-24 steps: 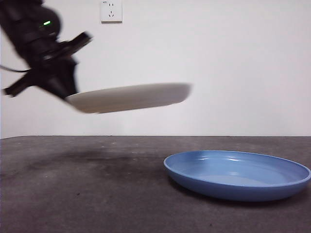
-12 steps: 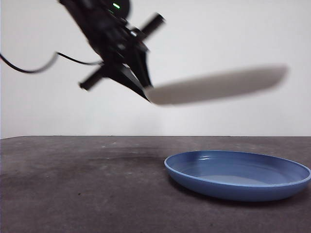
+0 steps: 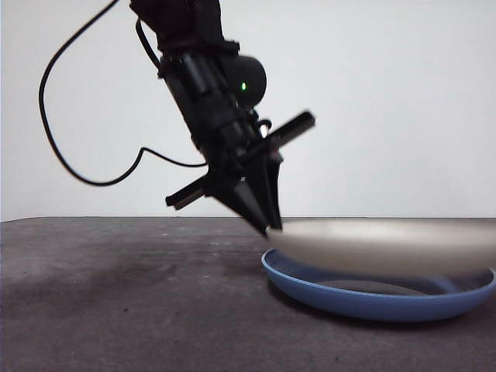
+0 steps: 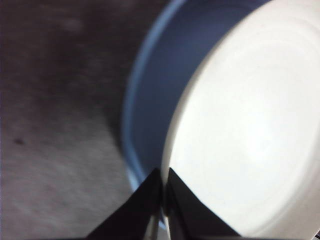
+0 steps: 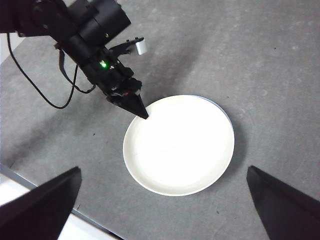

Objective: Pick up the white plate, put it on the blue plate, put it on desk

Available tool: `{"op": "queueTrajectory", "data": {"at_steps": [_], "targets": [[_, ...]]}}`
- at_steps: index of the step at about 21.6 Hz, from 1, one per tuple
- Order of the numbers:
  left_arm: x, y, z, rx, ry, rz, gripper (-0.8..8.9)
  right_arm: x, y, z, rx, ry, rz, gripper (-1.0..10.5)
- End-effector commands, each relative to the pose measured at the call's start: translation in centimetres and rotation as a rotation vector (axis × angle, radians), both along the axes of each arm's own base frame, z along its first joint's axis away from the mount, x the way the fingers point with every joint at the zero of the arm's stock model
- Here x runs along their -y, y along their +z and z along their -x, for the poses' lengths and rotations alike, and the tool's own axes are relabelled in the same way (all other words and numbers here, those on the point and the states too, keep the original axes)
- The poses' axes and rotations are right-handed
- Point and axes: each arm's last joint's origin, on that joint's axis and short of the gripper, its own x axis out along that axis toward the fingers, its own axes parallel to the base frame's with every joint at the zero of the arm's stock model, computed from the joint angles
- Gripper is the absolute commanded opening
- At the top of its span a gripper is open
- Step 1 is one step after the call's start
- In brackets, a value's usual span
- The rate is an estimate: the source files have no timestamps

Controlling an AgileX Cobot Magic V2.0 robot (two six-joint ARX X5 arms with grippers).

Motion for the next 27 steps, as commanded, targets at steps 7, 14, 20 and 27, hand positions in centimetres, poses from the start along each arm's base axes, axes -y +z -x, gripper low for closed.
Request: {"op": "queueTrajectory", "data": {"at_steps": [7,14,20,27], "targets": [[0.5,-0.1,-0.6,0.075,-0.018,-0.022,0.09,0.0,0.5,0.1,0.029,0.013,0.004,6.5],[0.7,0.0,-0.8,0.1,-0.031,-0.008,1.01,0.0,0.5,0.1,0.029,0.013,0.004,6.5],[0.8,0.5,-0.9,0.105,-0.032,0.004,4.8,0.0,0.5,0.1,0.029,0.013,0.003,6.5],[0.2,5.9,-0.3,0.149,-0.147,-0.009,4.87,0.0,0.5,0.1,0.023,0.008,-0.003,6.5]]}}
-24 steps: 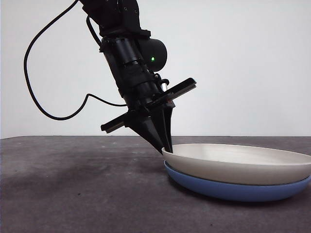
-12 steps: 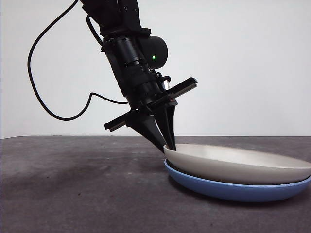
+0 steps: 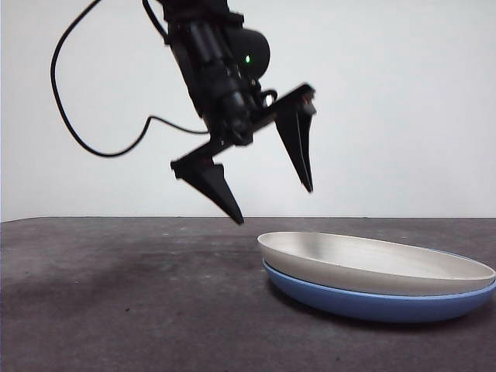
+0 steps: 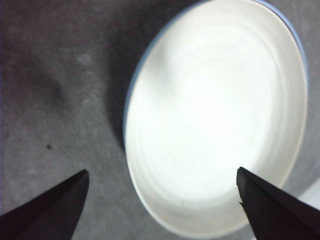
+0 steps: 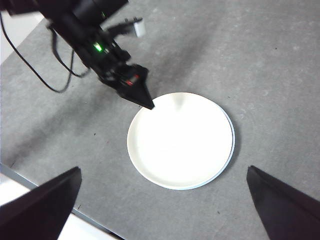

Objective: Pick up the white plate, put it on the blue plate, put it on desk

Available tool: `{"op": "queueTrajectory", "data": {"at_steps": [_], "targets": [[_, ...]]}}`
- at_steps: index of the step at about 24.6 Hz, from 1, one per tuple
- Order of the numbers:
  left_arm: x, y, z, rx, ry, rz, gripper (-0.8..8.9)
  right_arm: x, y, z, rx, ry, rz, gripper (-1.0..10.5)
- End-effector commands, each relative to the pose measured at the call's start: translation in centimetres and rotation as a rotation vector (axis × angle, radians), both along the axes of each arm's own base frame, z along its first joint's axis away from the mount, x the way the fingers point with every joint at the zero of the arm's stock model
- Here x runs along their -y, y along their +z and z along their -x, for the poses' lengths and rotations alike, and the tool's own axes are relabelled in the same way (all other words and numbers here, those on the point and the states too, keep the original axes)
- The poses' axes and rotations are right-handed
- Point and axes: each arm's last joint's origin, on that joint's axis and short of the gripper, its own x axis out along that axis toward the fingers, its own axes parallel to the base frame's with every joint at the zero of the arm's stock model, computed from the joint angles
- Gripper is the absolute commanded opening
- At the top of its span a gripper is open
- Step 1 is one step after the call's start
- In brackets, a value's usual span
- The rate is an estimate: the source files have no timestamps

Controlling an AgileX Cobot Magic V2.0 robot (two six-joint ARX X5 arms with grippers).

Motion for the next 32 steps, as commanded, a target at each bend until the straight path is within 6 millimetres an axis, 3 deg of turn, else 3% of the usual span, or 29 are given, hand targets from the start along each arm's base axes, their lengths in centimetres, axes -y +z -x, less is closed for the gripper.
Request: {"op": "queueTrajectory", "data": {"at_steps": [1,3,9,13,16,20,27,32], "targets": [[-0.3,2.9,0.6,0.086,-0.07,0.035,5.36,0.0,0.5,0.1,0.019,0.006,-0.004,6.5],[-1.3,6.2,1.9,0.154,-0.09,0.063,6.33,0.0,0.5,0.1,0.017,0.005,-0.005,6.5],[-6.9,15.4,9.0,0.321,-0.164,0.079,6.26,0.0,0.3,0.2,-0.015,-0.009,-0.016,6.5],[-11.0,19.5,14.4,0.462,-0.183,0.144,6.26,0.1,-0.1,0.3,-0.078,-0.023,0.0,6.5],[-13.8,20.2,18.0,0.557,-0.184,0.175,6.26,0.2,-0.3,0.3,-0.098,-0.05,0.009,6.5],[-16.6,19.3,21.7,0.629,-0.18,0.213,6.26,0.1,-0.3,0.3,-0.113,-0.061,-0.002,6.5],[-19.3,17.8,25.4,0.677,-0.163,0.25,6.26,-0.2,-1.0,-1.2,-0.22,-0.079,-0.002,6.5],[-20.9,17.7,27.5,0.73,-0.151,0.287,6.26,-0.8,-1.8,-3.9,-0.31,-0.077,0.022,6.5]]}}
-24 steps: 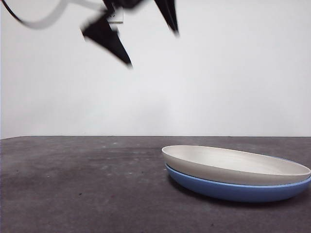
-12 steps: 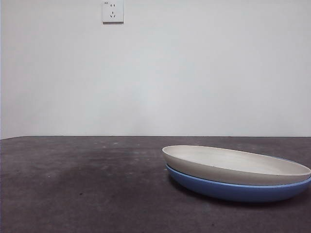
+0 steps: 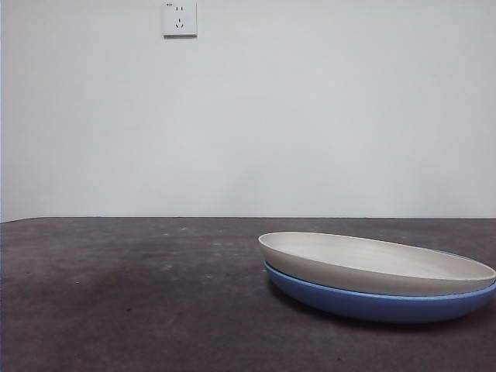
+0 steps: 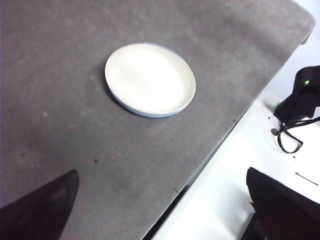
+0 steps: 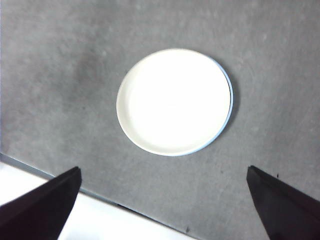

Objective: Pick up the white plate, put it on the blue plate, put it on desk

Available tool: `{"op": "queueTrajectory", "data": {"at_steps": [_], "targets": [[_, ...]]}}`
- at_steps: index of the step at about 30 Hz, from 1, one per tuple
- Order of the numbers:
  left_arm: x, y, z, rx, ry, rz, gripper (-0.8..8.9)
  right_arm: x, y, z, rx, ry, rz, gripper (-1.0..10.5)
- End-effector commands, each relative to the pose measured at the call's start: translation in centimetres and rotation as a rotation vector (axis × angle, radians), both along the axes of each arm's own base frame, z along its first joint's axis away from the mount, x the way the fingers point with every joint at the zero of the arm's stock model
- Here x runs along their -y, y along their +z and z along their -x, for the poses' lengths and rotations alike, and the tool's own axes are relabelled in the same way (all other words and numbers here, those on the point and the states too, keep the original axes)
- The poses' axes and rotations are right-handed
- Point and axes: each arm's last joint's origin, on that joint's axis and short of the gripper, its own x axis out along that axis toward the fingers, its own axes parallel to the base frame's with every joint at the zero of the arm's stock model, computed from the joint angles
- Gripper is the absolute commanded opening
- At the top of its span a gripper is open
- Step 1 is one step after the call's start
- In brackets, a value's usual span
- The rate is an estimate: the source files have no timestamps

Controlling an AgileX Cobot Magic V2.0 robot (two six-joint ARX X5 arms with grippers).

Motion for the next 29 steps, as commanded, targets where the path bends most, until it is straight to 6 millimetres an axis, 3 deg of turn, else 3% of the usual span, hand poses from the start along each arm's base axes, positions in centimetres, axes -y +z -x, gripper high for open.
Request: {"op": "queueTrajectory", "data": {"at_steps": [1,7,15,23,29], "targets": [[-0.6,0.5,0.8,0.047,-0.001,0.032,6.26,-0.4,-0.5,-1.5,-0.081,0.002,0.013,6.5],[-1.3,0.8,1.8,0.086,0.0,0.063,6.26,-1.6,-2.6,-7.3,-0.205,0.073,0.055,6.5],[-1.4,0.8,1.9,0.086,-0.001,0.065,6.26,-1.9,-7.3,-14.9,-0.38,0.109,0.004,6.5],[-1.4,0.8,1.9,0.087,-0.001,0.065,6.26,-0.5,-12.0,-19.8,-0.479,0.097,-0.066,6.4],[-1.4,0.9,1.9,0.09,0.0,0.067,6.26,0.4,-15.1,-22.1,-0.527,0.091,-0.084,6.4]]}}
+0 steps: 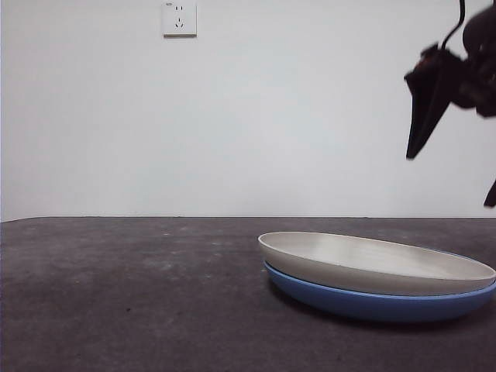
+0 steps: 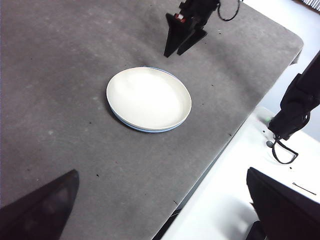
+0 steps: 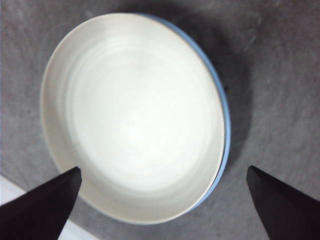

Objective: Pick up the white plate, put it on the blue plate, put it on desk

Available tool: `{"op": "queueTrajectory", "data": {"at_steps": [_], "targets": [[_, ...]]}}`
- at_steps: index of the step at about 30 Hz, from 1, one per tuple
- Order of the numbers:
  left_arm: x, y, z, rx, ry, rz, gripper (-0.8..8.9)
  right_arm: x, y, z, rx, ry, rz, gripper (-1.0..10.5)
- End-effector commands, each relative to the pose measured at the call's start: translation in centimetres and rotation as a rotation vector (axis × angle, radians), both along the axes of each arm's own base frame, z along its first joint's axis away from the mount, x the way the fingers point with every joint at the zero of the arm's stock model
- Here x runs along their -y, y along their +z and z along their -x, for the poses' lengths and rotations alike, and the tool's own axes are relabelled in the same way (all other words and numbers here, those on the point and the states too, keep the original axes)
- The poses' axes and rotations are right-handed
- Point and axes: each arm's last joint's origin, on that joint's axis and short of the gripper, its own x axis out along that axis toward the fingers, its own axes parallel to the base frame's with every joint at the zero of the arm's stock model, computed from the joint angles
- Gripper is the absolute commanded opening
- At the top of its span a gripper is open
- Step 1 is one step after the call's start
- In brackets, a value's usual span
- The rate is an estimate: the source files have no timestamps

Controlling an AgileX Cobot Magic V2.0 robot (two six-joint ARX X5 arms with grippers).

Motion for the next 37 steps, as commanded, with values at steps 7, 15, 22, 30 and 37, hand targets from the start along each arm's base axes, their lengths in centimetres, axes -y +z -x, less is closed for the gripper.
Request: {"op": "queueTrajectory", "data": {"at_steps": [7,15,22,30,37], "targets": [[0.1,0.4,-0.1,0.025,-0.002,0.016,6.26,0.5,-4.4,-2.3,-0.09,0.047,-0.024,6.0],[0.1,0.4,-0.1,0.026,-0.002,0.017,6.26,0.3,-6.2,-3.0,-0.124,0.059,-0.074,5.9],[0.1,0.4,-0.1,0.026,-0.002,0.017,6.26,0.3,-7.1,-3.3,-0.14,0.058,-0.074,5.3],[0.1,0.4,-0.1,0.026,-0.002,0.017,6.26,0.3,-7.8,-3.6,-0.151,0.059,-0.072,3.9],[0.1,0.4,-0.2,0.027,-0.002,0.017,6.26,0.3,-8.4,-3.6,-0.18,0.047,-0.05,2.6]]}}
